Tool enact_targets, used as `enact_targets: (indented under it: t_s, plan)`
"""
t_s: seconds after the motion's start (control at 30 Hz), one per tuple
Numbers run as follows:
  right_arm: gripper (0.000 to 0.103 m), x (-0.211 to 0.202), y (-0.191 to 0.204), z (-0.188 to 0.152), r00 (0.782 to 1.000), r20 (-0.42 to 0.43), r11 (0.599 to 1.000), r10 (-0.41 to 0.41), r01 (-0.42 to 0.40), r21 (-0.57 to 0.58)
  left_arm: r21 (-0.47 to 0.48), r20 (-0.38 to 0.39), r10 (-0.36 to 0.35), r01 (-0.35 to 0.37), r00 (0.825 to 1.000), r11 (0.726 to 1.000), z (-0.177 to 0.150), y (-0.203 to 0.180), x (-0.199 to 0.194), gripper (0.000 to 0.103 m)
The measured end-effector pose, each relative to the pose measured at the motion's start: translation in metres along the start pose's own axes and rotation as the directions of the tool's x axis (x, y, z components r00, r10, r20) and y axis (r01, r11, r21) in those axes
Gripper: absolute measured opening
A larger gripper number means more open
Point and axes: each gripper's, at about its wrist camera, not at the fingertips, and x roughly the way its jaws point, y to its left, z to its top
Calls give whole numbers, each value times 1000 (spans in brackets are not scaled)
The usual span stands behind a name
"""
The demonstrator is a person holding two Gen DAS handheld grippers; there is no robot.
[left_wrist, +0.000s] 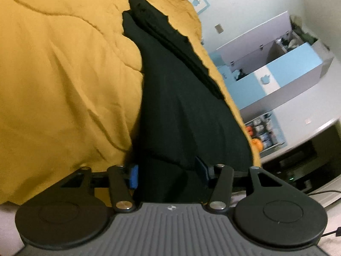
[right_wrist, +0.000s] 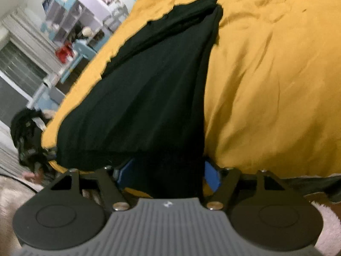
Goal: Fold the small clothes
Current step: 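Fold the hem up toward the collar with both grippers and release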
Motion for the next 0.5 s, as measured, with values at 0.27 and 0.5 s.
enact_targets:
  t_s: [0.27,0.5]
  plan:
    - [48,4,3,-3,994,-58,995,92,-89,45,55,11,-33,32,999,998,-15,-16,8,40]
    - [55,-2,9,7,989,-41,988,142,-139,70,-10,28,-65,65,998,998,-15,-17,0,35]
